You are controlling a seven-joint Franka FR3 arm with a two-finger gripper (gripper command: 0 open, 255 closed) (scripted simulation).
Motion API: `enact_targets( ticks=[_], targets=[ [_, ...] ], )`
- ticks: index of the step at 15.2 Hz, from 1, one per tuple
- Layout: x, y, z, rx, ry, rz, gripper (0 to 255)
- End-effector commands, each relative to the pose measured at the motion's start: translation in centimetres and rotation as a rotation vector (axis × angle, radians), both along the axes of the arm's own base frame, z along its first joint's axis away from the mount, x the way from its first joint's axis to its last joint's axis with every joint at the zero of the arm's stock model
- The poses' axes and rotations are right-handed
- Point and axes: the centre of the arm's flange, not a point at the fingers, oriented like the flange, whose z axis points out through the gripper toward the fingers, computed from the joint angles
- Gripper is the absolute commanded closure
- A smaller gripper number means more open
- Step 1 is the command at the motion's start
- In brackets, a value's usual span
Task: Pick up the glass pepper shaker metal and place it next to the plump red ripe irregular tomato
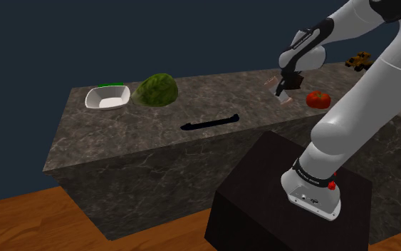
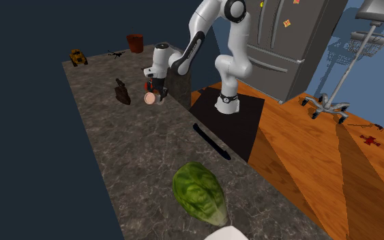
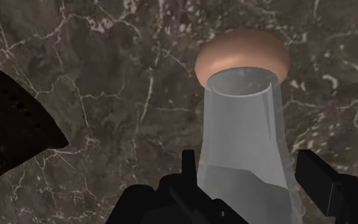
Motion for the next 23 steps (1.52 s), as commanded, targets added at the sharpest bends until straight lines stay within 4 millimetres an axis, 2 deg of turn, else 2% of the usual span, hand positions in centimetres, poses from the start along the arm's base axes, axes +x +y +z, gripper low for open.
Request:
enact_targets(
  ticks=[1,5,12,13,18,22,23],
  targets=[
    [-0.2,-0.1,-1.1,0.002,0.002,-0.002,255],
    [-0.2,-0.1,-3.2,0.002,0.002,-0.002,255],
    [-0.2,-0.1,-3.2,0.002,0.002,-0.002,255],
    [-0.2,-0.1,-3.2,0.002,0.002,-0.002,0],
    [-0.2,-0.1,-3.2,0.002,0.002,-0.002,0],
    [-0.5,1.0,1.7,0.002,0.002,-0.002,0],
    [-0.5,1.0,1.7,0.002,0.002,-0.002,0]
  ],
)
